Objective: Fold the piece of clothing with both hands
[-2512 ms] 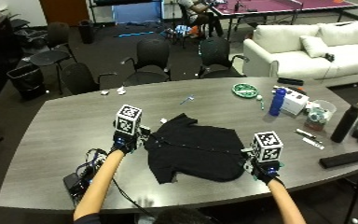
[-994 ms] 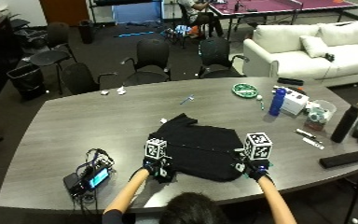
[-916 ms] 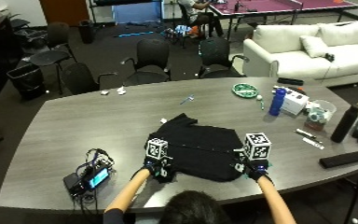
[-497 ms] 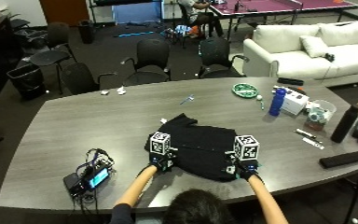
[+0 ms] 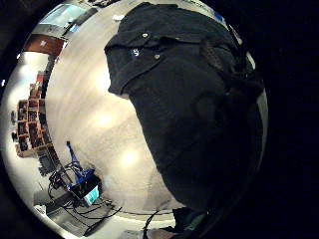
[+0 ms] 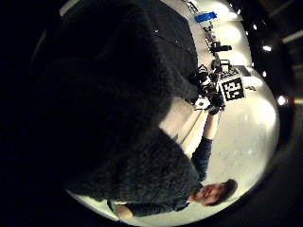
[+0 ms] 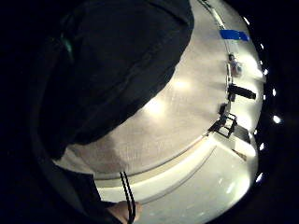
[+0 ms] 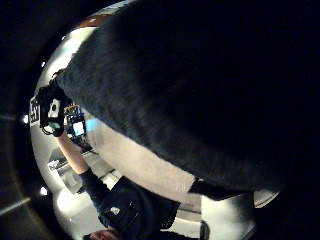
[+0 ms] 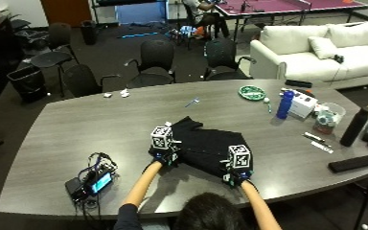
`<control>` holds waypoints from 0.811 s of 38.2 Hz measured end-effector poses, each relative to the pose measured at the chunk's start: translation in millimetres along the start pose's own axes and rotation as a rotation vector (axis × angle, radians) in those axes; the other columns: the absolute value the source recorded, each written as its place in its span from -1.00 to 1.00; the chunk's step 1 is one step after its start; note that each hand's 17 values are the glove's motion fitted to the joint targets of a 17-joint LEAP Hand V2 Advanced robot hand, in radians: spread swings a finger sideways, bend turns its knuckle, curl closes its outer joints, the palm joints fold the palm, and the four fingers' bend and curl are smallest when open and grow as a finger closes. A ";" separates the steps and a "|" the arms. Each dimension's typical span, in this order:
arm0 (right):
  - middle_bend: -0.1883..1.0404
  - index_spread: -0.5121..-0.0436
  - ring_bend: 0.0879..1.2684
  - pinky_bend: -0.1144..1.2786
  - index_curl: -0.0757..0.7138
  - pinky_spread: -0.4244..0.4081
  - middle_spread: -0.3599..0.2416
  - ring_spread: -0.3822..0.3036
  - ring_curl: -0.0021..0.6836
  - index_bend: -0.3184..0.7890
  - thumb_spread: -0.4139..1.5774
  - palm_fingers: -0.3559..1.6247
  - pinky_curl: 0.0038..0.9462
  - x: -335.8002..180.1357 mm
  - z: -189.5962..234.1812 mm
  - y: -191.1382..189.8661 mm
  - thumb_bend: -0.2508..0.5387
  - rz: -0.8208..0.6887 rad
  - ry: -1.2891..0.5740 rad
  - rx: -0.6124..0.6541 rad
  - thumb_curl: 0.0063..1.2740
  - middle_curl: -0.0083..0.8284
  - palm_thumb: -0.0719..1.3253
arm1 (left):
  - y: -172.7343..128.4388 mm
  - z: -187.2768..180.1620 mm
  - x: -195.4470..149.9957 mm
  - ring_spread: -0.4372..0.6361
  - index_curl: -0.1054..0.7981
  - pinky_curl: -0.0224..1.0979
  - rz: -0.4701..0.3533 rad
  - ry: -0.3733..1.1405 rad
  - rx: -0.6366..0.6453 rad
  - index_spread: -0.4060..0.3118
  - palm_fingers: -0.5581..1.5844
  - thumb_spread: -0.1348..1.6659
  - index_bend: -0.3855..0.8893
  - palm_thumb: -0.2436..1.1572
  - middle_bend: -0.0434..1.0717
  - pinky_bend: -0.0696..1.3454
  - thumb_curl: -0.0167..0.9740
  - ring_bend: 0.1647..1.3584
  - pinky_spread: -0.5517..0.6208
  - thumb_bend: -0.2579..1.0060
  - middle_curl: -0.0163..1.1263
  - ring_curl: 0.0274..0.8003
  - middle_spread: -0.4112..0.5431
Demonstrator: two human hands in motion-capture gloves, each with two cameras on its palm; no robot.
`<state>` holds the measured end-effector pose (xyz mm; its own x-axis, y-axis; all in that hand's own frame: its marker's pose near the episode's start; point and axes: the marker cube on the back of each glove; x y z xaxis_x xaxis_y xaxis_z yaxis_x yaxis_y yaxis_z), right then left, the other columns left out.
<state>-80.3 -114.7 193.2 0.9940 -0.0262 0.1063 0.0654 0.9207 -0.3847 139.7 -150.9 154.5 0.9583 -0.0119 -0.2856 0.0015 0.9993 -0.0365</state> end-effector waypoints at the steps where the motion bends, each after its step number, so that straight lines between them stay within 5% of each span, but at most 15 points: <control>1: -0.34 0.20 -0.37 -0.39 -0.07 0.05 -0.12 -0.27 0.15 -0.15 0.55 0.09 -0.29 0.5 0.4 -2.6 -0.41 0.009 0.005 0.015 -0.45 0.01 -0.11 | 0.1 0.6 -1.3 -0.67 0.07 -0.25 -0.003 -0.003 -0.001 -0.43 0.58 0.59 -0.12 0.36 -0.29 -0.36 -0.12 -0.41 -0.47 -0.43 -0.19 -0.16 -0.61; 3: -0.35 0.21 -0.38 -0.39 -0.06 0.03 -0.14 -0.30 0.15 -0.17 0.54 0.08 -0.29 0.7 -0.9 -8.5 -0.42 0.004 0.010 0.067 -0.45 0.01 -0.11 | 0.7 2.9 -4.2 -0.69 0.07 -0.23 -0.005 -0.016 -0.006 -0.44 0.57 0.59 -0.13 0.36 -0.30 -0.37 -0.12 -0.42 -0.49 -0.44 -0.18 -0.14 -0.63; 7: -0.34 0.17 -0.30 -0.20 -0.06 -0.35 -0.29 -0.44 0.16 -0.14 0.41 0.48 -0.25 1.4 -10.3 -20.7 -0.08 -0.043 0.014 0.230 -0.28 0.04 0.32 | 9.6 10.0 -9.0 -0.74 0.06 -0.22 0.008 -0.042 -0.027 -0.42 0.60 0.61 -0.20 0.37 -0.24 -0.37 -0.12 -0.41 -0.53 -0.45 -0.15 -0.10 -0.68; 9: -0.31 0.17 -0.29 -0.19 -0.02 -0.43 -0.33 -0.46 0.19 -0.11 0.34 0.55 -0.24 1.4 -14.3 -17.3 -0.06 -0.056 0.008 0.247 -0.24 0.07 0.39 | 18.0 12.8 -8.9 -0.75 0.04 -0.21 0.035 -0.053 -0.014 -0.41 0.61 0.65 -0.25 0.37 -0.20 -0.37 -0.12 -0.36 -0.54 -0.45 -0.14 -0.07 -0.70; 21: -0.22 0.13 -0.19 -0.09 0.17 -0.71 -0.56 -0.59 0.37 -0.11 0.11 0.64 -0.11 3.8 -47.5 45.6 -0.28 -0.133 0.091 0.218 -0.09 0.21 0.48 | 104.0 -5.6 -0.8 -0.76 -0.11 -0.19 0.274 -0.109 0.031 -0.30 0.50 0.94 -0.25 0.31 -0.06 -0.46 -0.23 -0.05 -0.47 -0.36 -0.01 0.15 -0.71; 27: -0.19 0.11 -0.18 -0.06 0.22 -0.77 -0.59 -0.60 0.38 -0.11 0.06 0.65 -0.10 10.1 -76.7 49.5 -0.38 -0.159 0.140 0.236 -0.04 0.24 0.50 | 101.6 -20.2 -5.6 -0.76 -0.07 -0.18 0.399 -0.033 0.023 -0.34 0.53 0.96 -0.17 0.27 -0.07 -0.50 -0.26 -0.03 -0.47 -0.32 0.03 0.21 -0.72; 31: -0.19 0.10 -0.18 -0.05 0.26 -0.78 -0.59 -0.61 0.39 -0.10 0.03 0.65 -0.11 5.9 -102.3 34.9 -0.41 -0.150 0.120 0.236 -0.01 0.25 0.51 | 87.7 -43.4 -9.9 -0.77 0.00 -0.16 0.356 -0.054 0.045 -0.42 0.63 0.95 -0.07 0.16 -0.09 -0.46 -0.29 -0.06 -0.51 -0.34 0.06 0.22 -0.73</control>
<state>-63.2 -122.6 86.7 0.9791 -0.2012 0.0314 0.2036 0.9678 -0.1482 117.9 -64.7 112.6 0.9147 0.3381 -0.2213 -0.3239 0.9409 0.0986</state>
